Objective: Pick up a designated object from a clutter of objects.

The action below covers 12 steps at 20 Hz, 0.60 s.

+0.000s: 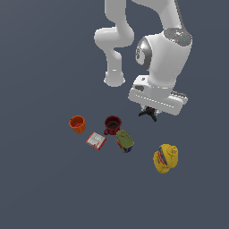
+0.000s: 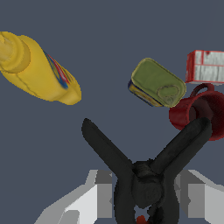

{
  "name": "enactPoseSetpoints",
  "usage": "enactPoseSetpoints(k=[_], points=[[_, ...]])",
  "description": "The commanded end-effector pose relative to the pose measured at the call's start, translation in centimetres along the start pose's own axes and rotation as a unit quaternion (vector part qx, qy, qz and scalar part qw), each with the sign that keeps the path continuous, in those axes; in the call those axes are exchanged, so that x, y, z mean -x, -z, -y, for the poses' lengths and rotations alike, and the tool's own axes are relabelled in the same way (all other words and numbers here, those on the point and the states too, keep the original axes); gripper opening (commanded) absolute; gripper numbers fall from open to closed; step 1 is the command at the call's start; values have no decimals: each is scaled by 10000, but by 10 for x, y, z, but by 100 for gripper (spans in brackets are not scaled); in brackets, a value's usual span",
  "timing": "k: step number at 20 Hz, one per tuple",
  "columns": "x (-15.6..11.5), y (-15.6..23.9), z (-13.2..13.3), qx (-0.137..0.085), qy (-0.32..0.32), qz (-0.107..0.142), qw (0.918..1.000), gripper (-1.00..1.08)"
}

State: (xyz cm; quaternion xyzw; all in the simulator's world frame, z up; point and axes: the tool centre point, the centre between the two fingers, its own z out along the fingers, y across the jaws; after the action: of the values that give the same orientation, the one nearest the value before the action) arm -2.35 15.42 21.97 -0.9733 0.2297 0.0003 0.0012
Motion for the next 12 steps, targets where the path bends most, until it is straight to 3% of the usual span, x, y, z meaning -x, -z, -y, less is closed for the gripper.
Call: enactPoseSetpoints(k=[1, 12], points=[[-8, 23, 6, 2, 0, 3, 10000, -100], [-42, 111, 34, 5, -6, -1, 10000, -100]])
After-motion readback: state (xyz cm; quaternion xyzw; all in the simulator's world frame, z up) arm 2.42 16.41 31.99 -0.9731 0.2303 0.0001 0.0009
